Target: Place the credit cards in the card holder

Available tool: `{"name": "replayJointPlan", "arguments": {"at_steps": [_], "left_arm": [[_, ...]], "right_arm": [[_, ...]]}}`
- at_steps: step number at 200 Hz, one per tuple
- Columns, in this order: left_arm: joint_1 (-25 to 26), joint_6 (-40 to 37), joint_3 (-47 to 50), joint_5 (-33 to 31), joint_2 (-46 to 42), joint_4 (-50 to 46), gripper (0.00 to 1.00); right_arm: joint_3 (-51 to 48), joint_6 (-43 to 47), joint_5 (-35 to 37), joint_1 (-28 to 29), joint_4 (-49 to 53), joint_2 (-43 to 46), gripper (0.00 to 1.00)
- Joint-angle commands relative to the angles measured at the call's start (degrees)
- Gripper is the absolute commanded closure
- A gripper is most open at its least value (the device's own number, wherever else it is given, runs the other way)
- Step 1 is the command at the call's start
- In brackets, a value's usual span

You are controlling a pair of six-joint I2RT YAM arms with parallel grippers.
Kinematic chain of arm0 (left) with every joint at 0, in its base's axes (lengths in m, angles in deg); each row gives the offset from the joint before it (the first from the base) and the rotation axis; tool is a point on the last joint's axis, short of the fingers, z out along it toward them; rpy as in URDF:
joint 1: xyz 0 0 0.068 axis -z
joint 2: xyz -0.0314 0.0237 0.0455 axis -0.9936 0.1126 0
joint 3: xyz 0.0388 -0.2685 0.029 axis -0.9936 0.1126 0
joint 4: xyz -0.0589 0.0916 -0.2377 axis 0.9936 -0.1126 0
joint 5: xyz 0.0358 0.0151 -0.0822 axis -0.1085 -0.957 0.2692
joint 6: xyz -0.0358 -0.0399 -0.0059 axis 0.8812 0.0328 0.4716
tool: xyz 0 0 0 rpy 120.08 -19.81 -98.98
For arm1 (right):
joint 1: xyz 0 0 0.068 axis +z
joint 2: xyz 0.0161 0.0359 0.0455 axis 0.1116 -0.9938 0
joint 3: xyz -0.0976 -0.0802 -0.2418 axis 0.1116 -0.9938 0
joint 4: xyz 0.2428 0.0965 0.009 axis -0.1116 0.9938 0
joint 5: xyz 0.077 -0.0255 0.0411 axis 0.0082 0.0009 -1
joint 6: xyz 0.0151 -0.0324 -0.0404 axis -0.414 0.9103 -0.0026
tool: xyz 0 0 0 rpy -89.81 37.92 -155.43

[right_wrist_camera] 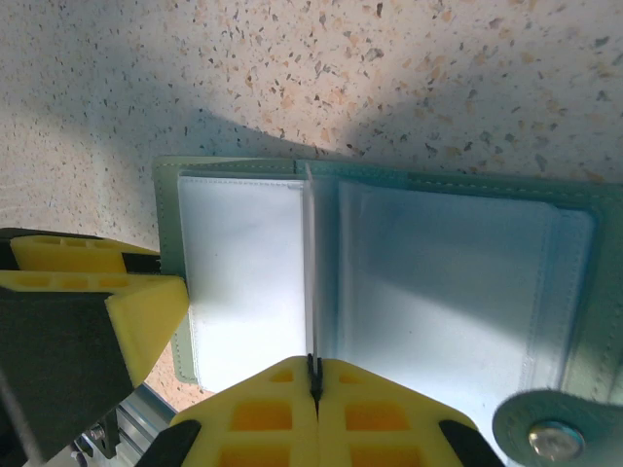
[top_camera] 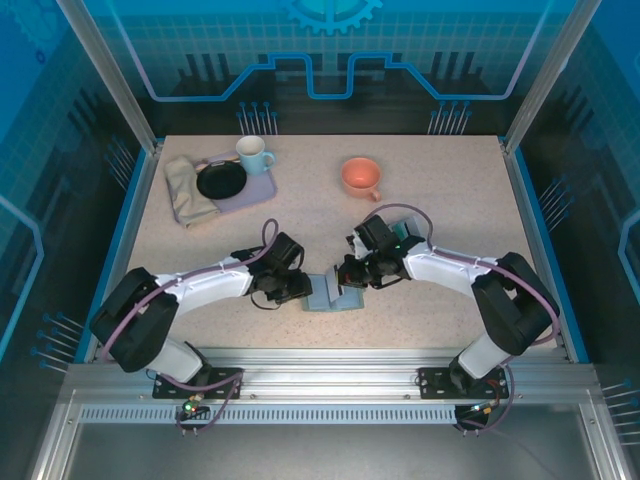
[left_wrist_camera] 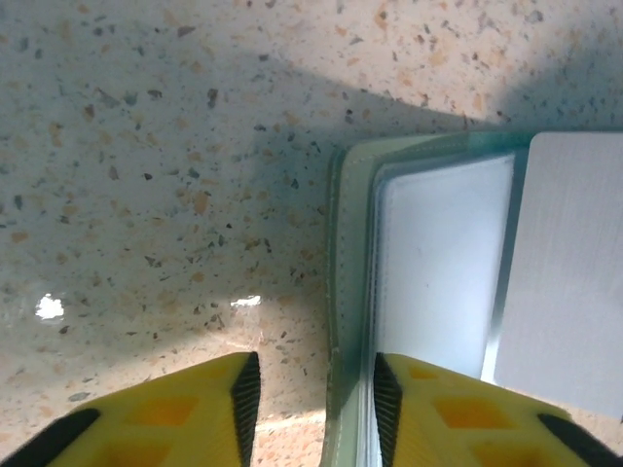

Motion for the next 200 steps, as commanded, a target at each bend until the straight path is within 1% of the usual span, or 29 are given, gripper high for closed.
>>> {"name": "replayJointPlan", "arguments": {"at_steps": [1,33,55,84,148,169,200], "left_arm": [[0.26,-0.46,-1.3,0.77,2.55,0.68,0.74],[0.3,-0.76,-1.52,0.49,4.97,0.15,0.84],[0.25,-0.98,-1.11,0.78,6.08,0.39,0.88],[0.3,-0.58,-0.49,1.14,6.18,1.16,0.9],[0.55,-0.1,-0.97,1.01,6.48,0.93,0.92],[0.56,-0.02,-1.03,0.77,6.53,0.53,0.92],[0.56,0.13,-0.99,0.5,6.27,0.06,0.94]], "right_arm": [[-1.28,-0.99,-1.72,-0.32,-2.18,-2.27,0.94],[-2.88,-0.64,0.58,-0.4,-1.99,-3.0,0.95],[-3.97,-0.93,-0.89,-0.65,-3.53,-3.8,0.95],[-5.05,-2.27,-1.54,-0.1,-5.66,-4.93,0.95],[-4.57,-4.15,-0.25,2.05,-5.76,-6.25,0.95],[-4.54,-3.08,1.68,1.84,-3.4,-4.47,0.96],[-6.14,-1.35,-0.07,1.19,-2.05,-2.39,0.96]]}}
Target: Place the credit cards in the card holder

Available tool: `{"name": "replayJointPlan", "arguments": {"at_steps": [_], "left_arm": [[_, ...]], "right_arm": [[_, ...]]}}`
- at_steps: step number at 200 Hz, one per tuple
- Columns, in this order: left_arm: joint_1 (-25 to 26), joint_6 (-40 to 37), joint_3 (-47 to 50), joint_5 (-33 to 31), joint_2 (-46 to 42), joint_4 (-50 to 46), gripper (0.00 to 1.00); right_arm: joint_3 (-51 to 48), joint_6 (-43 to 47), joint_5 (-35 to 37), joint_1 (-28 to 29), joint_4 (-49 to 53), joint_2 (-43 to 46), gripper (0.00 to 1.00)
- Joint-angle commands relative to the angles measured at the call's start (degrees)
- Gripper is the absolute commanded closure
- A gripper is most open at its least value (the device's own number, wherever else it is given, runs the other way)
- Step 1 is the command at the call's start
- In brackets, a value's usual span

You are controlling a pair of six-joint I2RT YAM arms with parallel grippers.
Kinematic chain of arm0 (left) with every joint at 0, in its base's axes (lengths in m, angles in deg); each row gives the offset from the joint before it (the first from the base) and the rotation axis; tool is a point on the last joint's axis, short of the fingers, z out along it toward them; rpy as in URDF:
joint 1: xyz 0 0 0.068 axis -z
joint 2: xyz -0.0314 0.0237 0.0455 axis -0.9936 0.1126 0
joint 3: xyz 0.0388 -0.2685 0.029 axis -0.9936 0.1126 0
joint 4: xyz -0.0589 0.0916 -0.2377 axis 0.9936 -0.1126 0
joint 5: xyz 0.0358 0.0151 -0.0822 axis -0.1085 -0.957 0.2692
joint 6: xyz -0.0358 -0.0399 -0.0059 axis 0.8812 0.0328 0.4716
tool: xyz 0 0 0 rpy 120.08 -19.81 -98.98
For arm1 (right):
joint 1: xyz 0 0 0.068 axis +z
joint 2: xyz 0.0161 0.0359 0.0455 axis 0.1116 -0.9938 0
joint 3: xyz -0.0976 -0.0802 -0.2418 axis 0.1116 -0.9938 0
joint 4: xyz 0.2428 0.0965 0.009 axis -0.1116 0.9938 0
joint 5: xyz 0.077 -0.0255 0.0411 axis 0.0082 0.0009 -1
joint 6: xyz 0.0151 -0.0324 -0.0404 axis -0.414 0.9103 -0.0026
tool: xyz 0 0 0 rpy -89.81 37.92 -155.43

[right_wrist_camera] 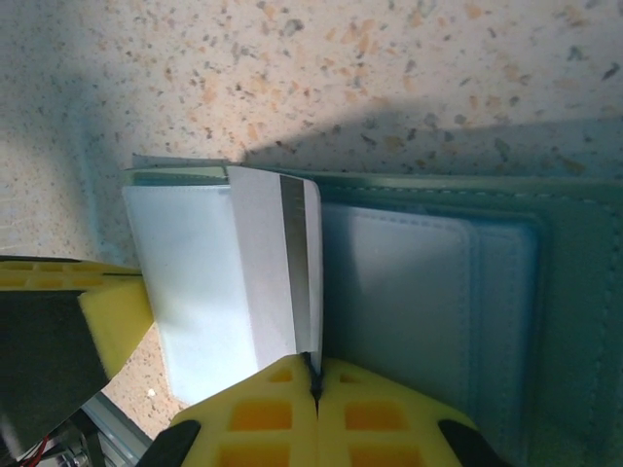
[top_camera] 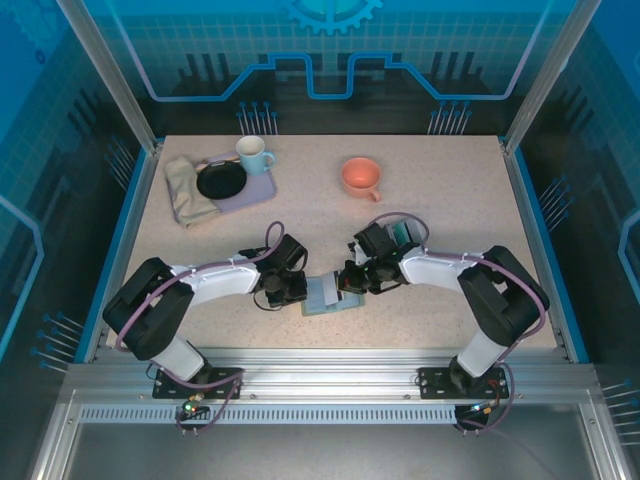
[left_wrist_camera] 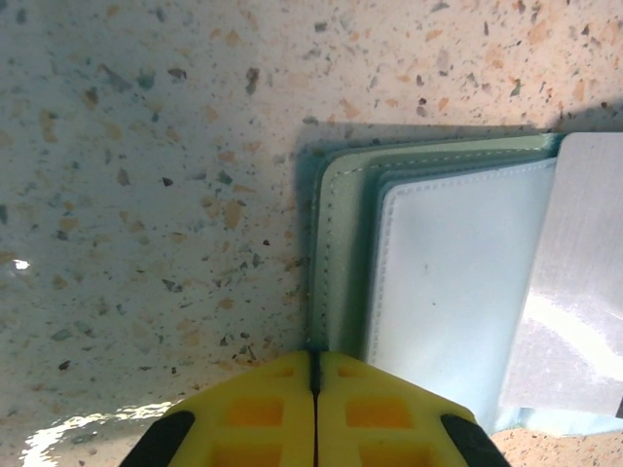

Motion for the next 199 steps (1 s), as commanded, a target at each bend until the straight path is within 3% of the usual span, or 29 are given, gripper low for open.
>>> {"name": "replayJointPlan", "arguments": {"at_steps": [1,105,171,199], "left_arm": [[0.56,0.36,-0.38,0.12,1.9,0.3,0.94],[0.73,0.21,-1.02,0.66,2.58,0.56,0.94],[0.81,0.49,-0.88,0.55,2.43,0.85,0.95],[0.81,0.38,-1.05,0.21,2.29,0.46,0.95]], "right_arm": [[-2.71,1.74,-0.31,1.14,3.66,0.61,0.96],[-3.7,-3.41,-2.95,3.28,-4.26,-3.25,0.95],[0.46,-5.8,-2.7,6.63,-4.65,-5.95,0.89],[2.0,-3.37,0.19,6.62,0.32,-4.77,0.83]]}}
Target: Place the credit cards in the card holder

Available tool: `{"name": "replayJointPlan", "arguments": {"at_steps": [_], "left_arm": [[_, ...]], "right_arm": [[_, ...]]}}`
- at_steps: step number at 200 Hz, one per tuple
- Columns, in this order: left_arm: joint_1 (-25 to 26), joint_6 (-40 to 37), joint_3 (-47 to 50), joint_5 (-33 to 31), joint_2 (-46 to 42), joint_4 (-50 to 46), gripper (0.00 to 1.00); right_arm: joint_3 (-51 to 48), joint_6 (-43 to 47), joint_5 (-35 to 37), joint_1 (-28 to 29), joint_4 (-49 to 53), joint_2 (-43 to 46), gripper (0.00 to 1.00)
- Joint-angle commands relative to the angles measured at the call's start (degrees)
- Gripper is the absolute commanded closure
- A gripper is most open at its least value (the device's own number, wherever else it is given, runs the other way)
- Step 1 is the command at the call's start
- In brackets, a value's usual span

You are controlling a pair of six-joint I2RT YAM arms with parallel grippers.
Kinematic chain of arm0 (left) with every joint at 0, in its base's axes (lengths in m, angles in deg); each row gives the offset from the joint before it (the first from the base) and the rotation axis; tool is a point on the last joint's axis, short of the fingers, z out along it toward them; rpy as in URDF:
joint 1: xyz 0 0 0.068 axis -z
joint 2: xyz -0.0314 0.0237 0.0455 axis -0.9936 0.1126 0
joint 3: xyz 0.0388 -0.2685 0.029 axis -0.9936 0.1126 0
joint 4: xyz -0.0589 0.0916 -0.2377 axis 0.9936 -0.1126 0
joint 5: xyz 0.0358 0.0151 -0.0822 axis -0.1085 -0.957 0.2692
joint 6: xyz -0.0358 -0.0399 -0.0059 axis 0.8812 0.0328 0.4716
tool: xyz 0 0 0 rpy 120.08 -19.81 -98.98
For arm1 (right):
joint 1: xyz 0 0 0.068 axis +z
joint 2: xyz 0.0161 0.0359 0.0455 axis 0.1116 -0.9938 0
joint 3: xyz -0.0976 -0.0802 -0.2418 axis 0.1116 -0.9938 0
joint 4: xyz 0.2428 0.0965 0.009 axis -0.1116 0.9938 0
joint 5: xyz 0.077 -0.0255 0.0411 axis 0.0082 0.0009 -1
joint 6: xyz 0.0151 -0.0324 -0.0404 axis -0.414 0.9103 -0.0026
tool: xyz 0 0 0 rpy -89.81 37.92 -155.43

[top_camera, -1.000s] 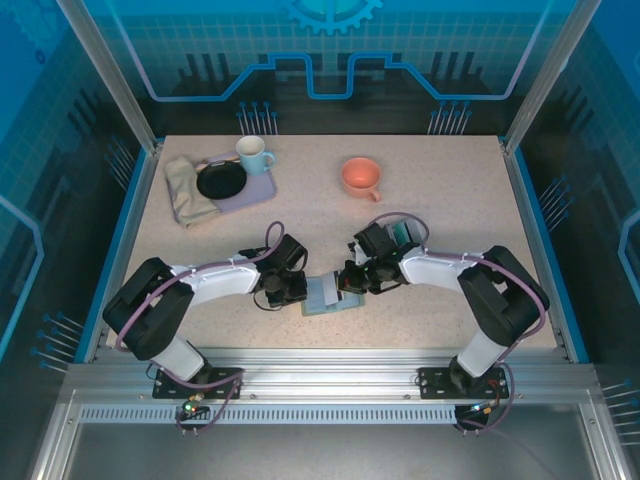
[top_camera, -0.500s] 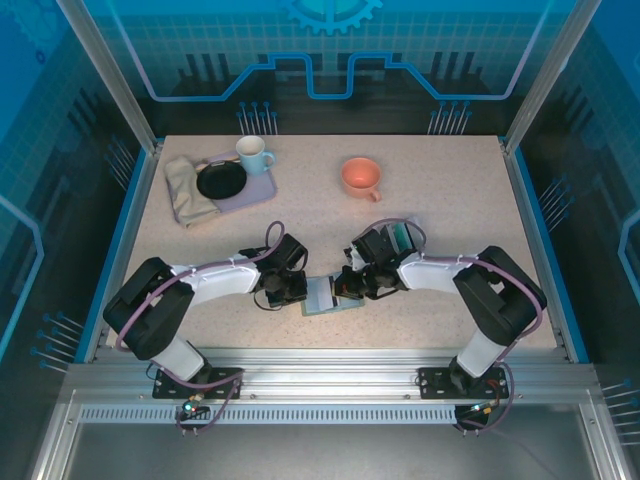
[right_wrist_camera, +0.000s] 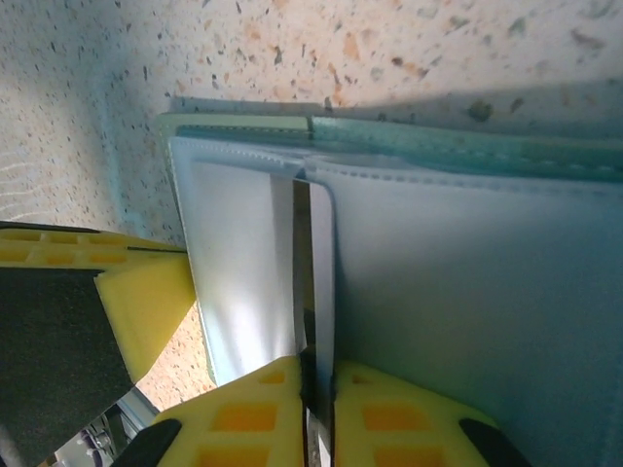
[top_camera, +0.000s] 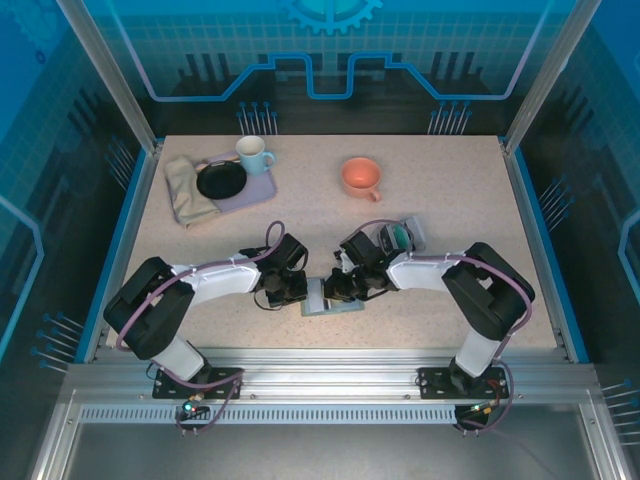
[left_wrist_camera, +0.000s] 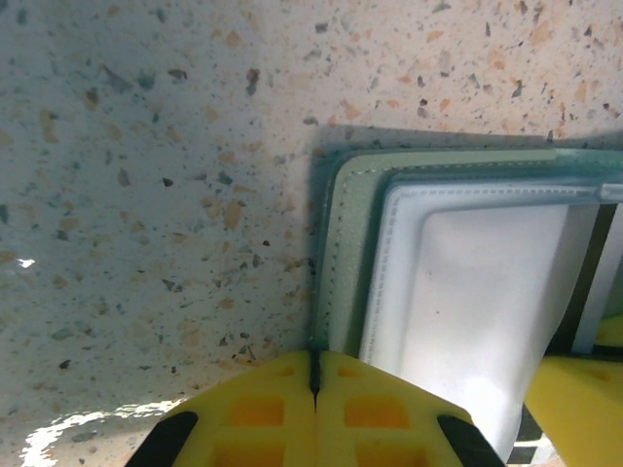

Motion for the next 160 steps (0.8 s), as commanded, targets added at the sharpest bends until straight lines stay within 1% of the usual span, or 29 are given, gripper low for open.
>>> {"name": "replayJointPlan", "arguments": {"at_steps": [1,23,46,66,86,97,107,146,160], "left_arm": [[0.82,0.25,-0.52,0.18,1.96,1.03,0.95],[0.76,0.02,-0.33,0.05,1.86,0.82,0.94],[0.82,-0.09,-0.15,0.01,1.79,0.71,0.95],[0.82,-0.1,-0.02,0.08,1.8,0.84,0.95],[0.78,-0.06,-0.1,0.13,1.78,1.04,0.94],[0.8,-0.11,-0.25,0.21,1.77,1.13,0.94],[0.78,-0.24,-0.27,0.33,1.86,1.14,0.94],[0.82,-0.11,-0.31,0.38,2.12,1.22,0.95],[0.81,-0.21,-0.33,0.09,2.21,0.96,0.95]], "right_arm": [[1.36,1.14,2.66,1.29,6.08,-0.28,0.83],[1.64,3.76,4.06,0.04,9.73,1.69,0.76],[2.11,5.29,4.12,-0.62,11.6,1.86,0.75],[2.55,5.6,2.35,-0.51,10.71,0.78,0.79],[2.75,5.45,-0.21,-0.21,8.65,-0.82,0.88],[2.71,5.27,-1.15,0.19,7.64,-1.42,0.89],[5.15,5.5,-2.53,0.37,7.31,-1.92,0.91],[7.58,6.81,-3.48,1.15,8.4,-2.83,0.89],[7.97,7.43,-1.48,1.11,10.63,-2.25,0.86]]}}
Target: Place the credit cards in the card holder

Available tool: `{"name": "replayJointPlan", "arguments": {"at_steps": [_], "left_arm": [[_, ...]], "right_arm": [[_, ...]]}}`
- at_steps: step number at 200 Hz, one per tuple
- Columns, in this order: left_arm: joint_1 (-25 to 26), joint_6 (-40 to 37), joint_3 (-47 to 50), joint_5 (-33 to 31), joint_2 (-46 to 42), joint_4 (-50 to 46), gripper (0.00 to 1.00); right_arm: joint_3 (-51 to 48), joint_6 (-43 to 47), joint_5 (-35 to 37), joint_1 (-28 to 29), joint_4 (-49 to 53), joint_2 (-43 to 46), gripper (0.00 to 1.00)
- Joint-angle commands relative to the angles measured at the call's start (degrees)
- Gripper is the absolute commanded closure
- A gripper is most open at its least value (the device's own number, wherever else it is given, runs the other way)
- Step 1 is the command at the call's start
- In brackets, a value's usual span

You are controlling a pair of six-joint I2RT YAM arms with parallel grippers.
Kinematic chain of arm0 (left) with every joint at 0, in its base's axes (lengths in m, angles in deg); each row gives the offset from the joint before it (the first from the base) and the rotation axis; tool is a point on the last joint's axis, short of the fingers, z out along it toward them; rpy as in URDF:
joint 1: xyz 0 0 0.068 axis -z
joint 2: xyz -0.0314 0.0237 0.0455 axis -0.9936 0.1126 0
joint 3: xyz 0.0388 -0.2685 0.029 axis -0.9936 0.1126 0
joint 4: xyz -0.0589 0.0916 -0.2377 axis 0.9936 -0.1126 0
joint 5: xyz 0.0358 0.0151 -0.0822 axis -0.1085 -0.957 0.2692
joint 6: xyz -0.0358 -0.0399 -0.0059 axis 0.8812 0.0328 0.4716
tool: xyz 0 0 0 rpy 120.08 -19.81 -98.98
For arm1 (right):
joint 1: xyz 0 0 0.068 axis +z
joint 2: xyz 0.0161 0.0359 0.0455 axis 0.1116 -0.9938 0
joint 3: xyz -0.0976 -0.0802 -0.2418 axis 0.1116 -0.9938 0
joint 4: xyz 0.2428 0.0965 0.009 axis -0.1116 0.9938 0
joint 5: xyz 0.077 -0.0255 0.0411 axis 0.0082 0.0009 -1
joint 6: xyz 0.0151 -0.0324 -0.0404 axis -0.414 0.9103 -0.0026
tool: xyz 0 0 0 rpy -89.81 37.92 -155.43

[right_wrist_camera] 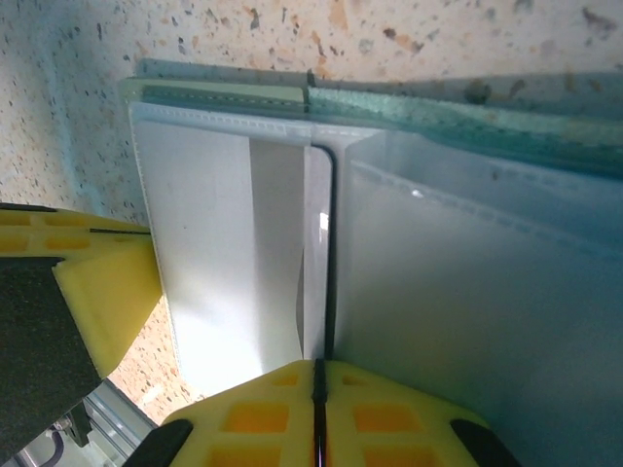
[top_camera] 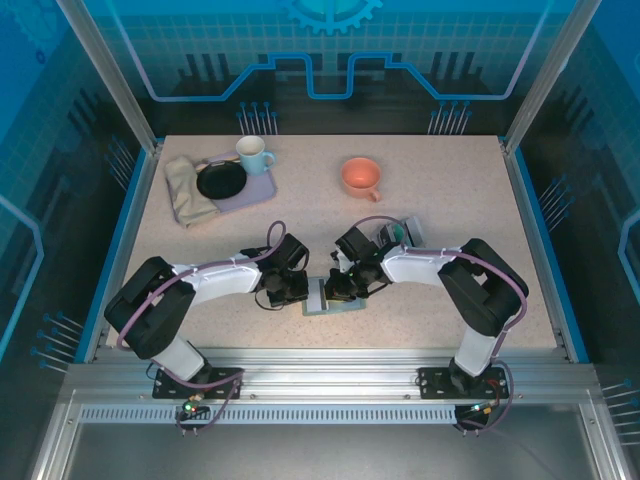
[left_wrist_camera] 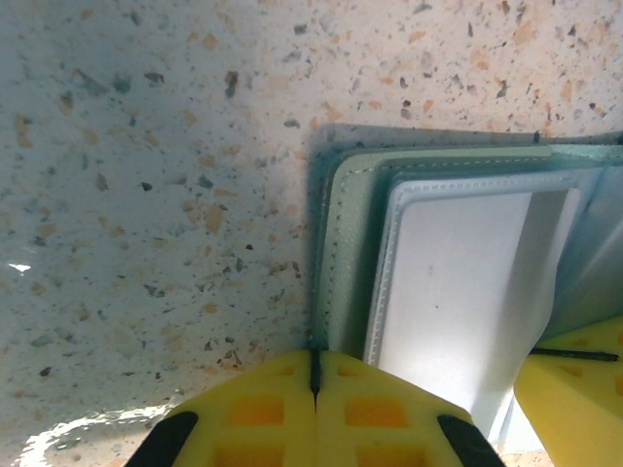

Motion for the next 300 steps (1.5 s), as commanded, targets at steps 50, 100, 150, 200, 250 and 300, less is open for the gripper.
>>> {"name": "replayJointPlan", "arguments": {"at_steps": [50,100,150,200,250,300], "left_arm": [[0.5,-0.38,0.22,-1.65,1.7,-1.38,0.96],[0.54,-0.81,0.17,-1.99,1.97,-1.85,0.96],[0.5,-1.7,-0.09,-2.89,1.37,-2.71,0.96],[0.49,-3.34,-2.28,-2.0,-3.59,-3.83,0.81],[0.48,-3.77,-5.91,-3.49,-7.89,-7.52,0.63],[0.46,-3.23,-9.17,-1.31,-10.13,-6.85,0.48]], "right_arm": [[2.03,7.12,9.56,0.3,12.5,5.5,0.8],[1.96,9.89,16.67,-0.63,19.07,1.91,0.83],[3.49,12.41,19.98,-2.45,24.45,8.18,0.81],[10.24,19.24,25.21,-7.38,30.64,18.65,0.68],[18.56,30.09,32.12,-15.69,36.31,12.31,0.62],[26.82,33.61,38.26,-15.13,38.93,1.34,0.59]]}}
